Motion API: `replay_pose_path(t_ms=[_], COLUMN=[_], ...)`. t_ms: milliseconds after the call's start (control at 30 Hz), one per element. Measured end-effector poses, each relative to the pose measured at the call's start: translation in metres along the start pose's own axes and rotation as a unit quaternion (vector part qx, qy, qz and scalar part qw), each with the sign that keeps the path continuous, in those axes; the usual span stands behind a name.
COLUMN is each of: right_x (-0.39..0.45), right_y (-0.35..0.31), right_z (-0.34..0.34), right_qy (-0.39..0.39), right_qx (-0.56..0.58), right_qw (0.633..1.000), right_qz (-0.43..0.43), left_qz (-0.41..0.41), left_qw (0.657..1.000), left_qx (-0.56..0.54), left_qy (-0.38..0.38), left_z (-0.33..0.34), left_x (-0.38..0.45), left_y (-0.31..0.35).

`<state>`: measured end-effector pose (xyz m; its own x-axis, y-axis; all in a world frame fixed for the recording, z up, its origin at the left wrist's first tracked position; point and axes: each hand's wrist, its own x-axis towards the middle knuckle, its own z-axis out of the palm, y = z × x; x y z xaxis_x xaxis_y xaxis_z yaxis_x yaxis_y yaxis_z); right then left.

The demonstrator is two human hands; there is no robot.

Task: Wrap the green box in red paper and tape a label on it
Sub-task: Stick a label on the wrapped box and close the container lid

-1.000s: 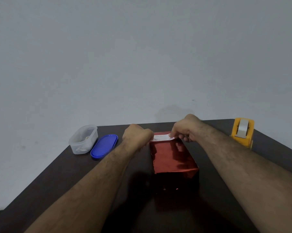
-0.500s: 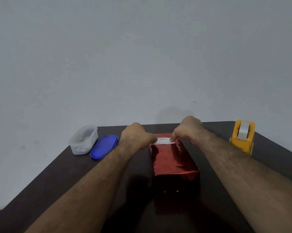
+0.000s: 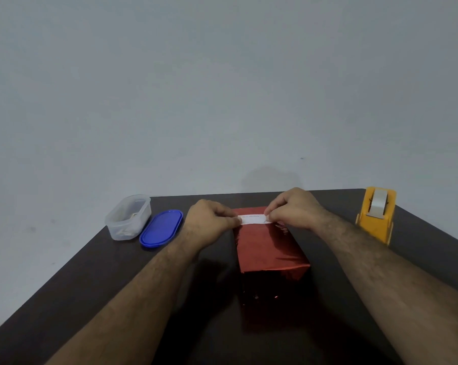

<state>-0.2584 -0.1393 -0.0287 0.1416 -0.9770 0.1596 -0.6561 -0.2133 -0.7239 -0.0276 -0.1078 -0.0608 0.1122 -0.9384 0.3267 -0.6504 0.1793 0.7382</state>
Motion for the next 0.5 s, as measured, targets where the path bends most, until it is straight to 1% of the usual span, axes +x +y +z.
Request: replay_pose_path(t_ms=[100,167,267,333,433,500], right_x=[0.001,0.000,-0.004,-0.006,-0.010,-0.013], right_y=[0.000,-0.002,-0.013,-0.025,-0.050,-0.066], right_z=[-0.001,0.002,0.010,0.016,0.028,0.037], right_qy=[0.025,0.059,0.106,0.103,0.079,0.060], right_qx=[-0.019,-0.052,-0.095,-0.090,-0.089,-0.081], right_qw=[0.999,0.996,0.990,0.991,0.993,0.994], right_qz=[0.025,0.040,0.016,-0.001,-0.025,-0.039], left_qz=[-0.028,-0.036,-0.028,-0.033,-0.036,-0.037], left_qw=[0.999,0.999,0.996,0.993,0.992,0.989], left_qx=[0.003,-0.007,-0.031,-0.050,-0.060,-0.071], left_qy=[0.021,0.037,0.081,0.098,0.106,0.124], left_z=[-0.004,-0.004,-0.006,-0.013,-0.031,-0.045], left_x=[0.001,0.000,-0.004,-0.004,-0.007,-0.009], left_y=[-0.004,-0.006,-0.005,-0.003,-0.008,-0.017])
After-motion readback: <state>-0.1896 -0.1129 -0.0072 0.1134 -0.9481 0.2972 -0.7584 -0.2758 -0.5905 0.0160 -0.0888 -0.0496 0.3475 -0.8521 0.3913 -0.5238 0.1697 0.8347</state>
